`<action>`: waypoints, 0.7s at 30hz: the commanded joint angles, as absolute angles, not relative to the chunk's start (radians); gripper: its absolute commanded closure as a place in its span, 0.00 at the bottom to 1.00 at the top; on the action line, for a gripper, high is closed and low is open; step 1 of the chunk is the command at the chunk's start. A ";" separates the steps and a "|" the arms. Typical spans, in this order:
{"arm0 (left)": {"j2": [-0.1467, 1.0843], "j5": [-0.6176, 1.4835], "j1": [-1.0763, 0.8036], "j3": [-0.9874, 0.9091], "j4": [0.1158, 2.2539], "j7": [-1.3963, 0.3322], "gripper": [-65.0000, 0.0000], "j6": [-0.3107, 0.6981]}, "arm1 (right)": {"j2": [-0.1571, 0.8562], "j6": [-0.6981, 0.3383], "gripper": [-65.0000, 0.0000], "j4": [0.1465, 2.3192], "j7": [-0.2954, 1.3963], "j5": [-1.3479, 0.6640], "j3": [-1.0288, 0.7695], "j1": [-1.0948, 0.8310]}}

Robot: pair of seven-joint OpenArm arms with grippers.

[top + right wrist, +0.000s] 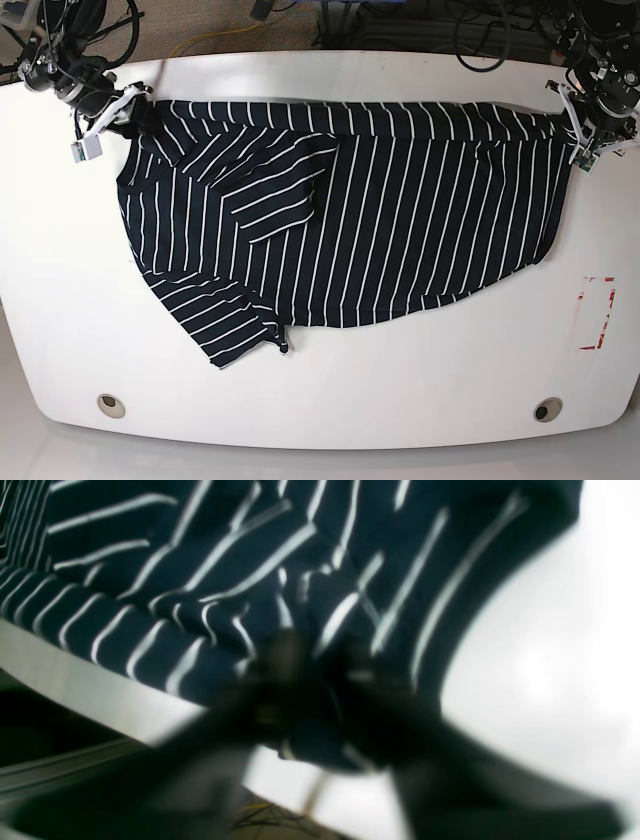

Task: Fold the T-shirt properly
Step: 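Open both grippers to release the shirt edge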

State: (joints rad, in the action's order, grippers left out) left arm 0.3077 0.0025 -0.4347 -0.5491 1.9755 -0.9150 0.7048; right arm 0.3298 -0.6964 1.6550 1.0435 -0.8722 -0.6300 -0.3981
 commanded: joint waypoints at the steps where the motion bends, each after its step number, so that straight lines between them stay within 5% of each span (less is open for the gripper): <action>1: 0.321 0.001 -0.444 -0.558 1.991 -0.909 0.43 0.698 | 0.351 -0.698 0.39 1.673 1.026 -0.888 -0.647 -0.412; 4: 0.320 0.002 -0.444 -0.558 1.991 -0.909 0.27 0.698 | 0.351 -0.698 0.20 1.673 1.026 -0.888 -0.661 -0.427; 11: 0.291 0.048 -0.433 -0.599 1.998 -0.911 0.25 0.698 | 0.328 -0.698 0.20 1.675 1.026 -0.888 -0.731 -0.429; 21: 0.337 0.570 -0.360 -0.756 1.991 -0.912 0.24 0.698 | 0.325 -0.698 0.20 1.722 1.026 -0.888 -0.740 -0.427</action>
